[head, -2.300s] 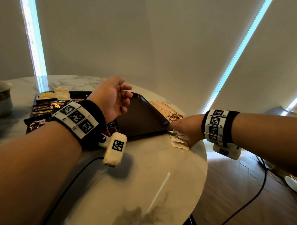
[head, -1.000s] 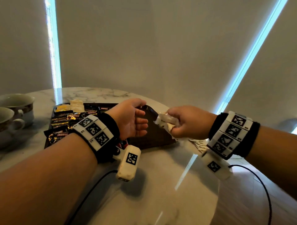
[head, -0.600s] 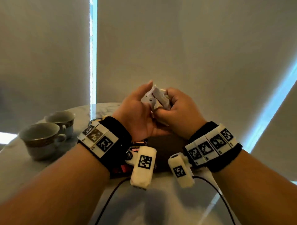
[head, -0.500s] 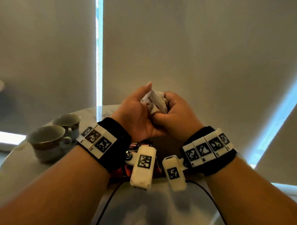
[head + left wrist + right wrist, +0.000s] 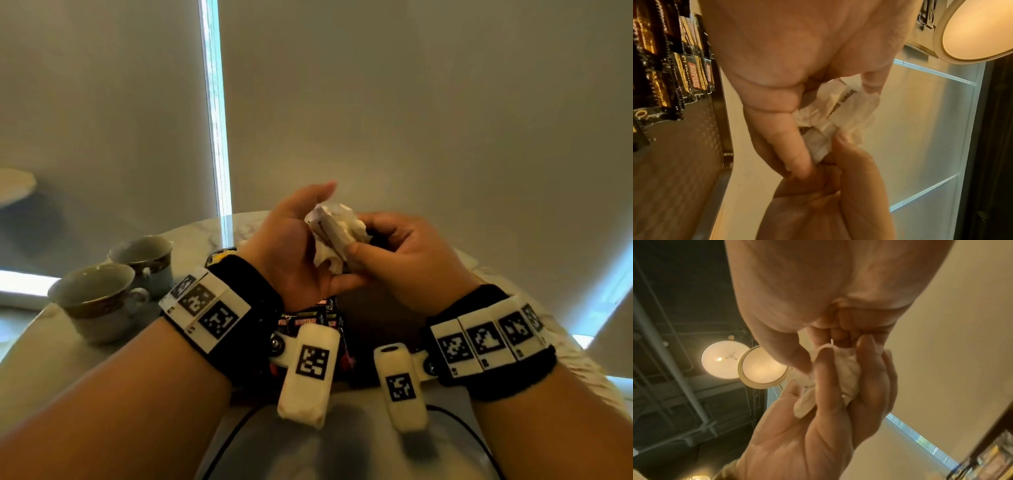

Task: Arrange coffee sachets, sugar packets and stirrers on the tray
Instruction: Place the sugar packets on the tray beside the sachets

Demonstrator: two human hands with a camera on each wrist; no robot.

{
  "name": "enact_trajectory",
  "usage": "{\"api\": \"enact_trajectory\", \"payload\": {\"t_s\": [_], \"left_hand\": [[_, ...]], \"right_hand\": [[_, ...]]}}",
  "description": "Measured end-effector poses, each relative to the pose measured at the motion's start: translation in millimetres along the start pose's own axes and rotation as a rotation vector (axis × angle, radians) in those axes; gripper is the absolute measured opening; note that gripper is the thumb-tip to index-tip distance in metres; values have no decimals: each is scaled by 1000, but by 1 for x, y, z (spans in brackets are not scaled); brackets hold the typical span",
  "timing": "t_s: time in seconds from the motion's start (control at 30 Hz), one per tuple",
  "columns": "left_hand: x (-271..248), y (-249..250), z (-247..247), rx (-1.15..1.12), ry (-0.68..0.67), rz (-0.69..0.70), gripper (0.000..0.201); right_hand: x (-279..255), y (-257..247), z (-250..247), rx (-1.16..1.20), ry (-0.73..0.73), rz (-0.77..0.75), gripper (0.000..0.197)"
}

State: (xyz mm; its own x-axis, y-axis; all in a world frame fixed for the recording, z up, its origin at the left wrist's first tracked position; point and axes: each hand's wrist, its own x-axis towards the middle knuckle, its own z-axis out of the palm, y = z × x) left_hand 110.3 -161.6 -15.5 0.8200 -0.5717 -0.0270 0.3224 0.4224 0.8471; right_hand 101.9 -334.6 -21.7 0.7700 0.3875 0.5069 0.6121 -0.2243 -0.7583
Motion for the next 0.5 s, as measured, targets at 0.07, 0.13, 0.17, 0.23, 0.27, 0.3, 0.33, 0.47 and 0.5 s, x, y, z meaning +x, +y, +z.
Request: {"api": "enact_trajectory", "payload": {"t_s": [0.07,0.13,0.17,0.23,0.27,0.3,0.33,0.47,0.5], "left_hand": [[1,1,0,17,5,-13,56],[1,1,0,35,11,-33,42],[1,0,-1,50,25,-35,39],[1,-2,-2,88,49,-37,31],[2,-5,-2,110,57,-37,29],[4,-7,-2,134,59,-38,28],[5,-10,-4,152,57,-42,29],[7,-13,-5,136,25,-33,31],[5,-13,-5,121,11,-25,32]], "right_hand": [[1,2,-1,-46,21,-16,24],[0,5,-1,-78,32,-11,25],[0,6,0,-80,35,-4,27],[0,8,1,-76,25,13,32],[0,9,2,-76,4,29,37],[0,9,2,-79,-25,49,43],[-1,10,4,-85,-58,70,50],[0,11,7,-80,-88,98,61],[0,12,7,-48,-73,93,56]]}}
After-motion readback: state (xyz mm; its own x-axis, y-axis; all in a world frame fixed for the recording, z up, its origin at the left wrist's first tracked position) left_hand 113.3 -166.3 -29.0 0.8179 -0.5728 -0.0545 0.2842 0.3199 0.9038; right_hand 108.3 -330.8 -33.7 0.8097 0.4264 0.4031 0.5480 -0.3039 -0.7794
